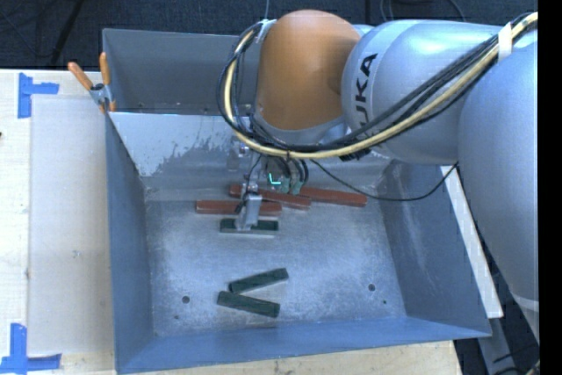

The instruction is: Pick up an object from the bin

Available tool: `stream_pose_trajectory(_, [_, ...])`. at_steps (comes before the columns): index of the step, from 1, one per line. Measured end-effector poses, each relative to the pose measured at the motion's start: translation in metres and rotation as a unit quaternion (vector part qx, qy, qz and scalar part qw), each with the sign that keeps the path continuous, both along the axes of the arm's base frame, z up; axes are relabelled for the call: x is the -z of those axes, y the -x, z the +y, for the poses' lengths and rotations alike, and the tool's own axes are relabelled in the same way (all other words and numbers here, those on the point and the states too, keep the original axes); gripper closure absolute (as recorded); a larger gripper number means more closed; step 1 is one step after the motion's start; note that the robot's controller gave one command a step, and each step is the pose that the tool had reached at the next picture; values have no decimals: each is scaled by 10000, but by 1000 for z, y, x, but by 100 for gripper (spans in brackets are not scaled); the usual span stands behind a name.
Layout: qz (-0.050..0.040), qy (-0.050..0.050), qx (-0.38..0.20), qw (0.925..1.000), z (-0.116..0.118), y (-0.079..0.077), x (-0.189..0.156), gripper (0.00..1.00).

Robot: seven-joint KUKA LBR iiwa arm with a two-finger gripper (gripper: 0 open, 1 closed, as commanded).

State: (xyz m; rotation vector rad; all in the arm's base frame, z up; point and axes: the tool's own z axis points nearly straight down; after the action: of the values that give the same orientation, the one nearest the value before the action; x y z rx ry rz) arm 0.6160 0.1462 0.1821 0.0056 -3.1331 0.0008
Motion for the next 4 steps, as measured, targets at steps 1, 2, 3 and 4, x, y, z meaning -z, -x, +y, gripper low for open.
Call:
stream_pose_trajectory(1, [-6, -1, -964, 9953, -19, 1, 116, 0])
stream_pose_trajectory(2, [-34, -10, -943, 9955, -19, -1, 113, 100])
stream_pose_trajectory(3, [-34, -11, -934, 9956, -19, -1, 113, 0])
stream_pose_trajectory(4, [-33, -12, -929, 9957, -19, -1, 113, 100])
